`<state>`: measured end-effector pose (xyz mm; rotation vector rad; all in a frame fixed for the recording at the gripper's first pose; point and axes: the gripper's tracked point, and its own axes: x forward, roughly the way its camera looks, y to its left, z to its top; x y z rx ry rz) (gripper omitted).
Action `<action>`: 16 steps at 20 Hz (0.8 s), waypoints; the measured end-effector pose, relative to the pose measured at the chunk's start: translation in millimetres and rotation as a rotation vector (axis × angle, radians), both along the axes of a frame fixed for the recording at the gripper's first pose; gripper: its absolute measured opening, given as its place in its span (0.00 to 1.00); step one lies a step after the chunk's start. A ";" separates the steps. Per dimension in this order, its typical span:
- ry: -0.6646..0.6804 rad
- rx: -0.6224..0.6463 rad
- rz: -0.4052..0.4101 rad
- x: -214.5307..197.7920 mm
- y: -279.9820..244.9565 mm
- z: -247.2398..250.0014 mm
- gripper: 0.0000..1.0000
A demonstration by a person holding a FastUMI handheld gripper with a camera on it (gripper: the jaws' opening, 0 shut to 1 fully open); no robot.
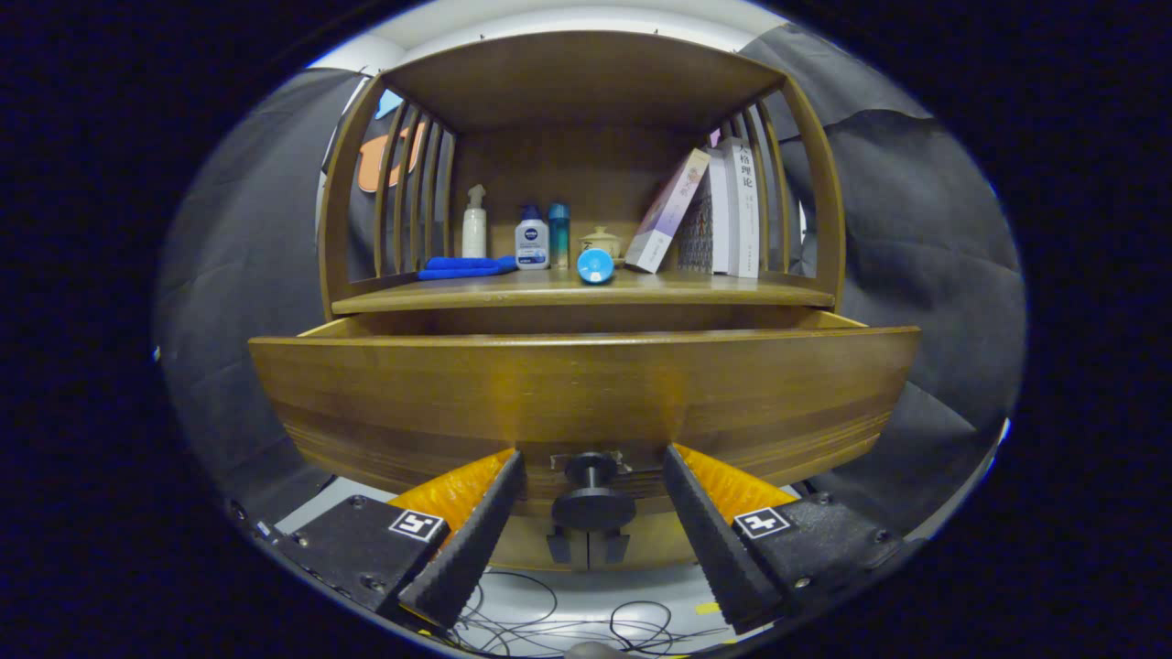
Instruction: Pull open the drawer, take out the items inside it, and place them on the countertop above the cabinet.
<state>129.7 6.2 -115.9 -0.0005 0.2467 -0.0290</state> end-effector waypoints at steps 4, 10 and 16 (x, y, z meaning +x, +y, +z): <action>0.012 0.000 -0.005 21.6 2.1 1.8 1.00; 0.022 0.002 -0.008 56.1 3.3 4.6 1.00; 0.031 0.005 -0.009 80.7 4.3 6.4 1.00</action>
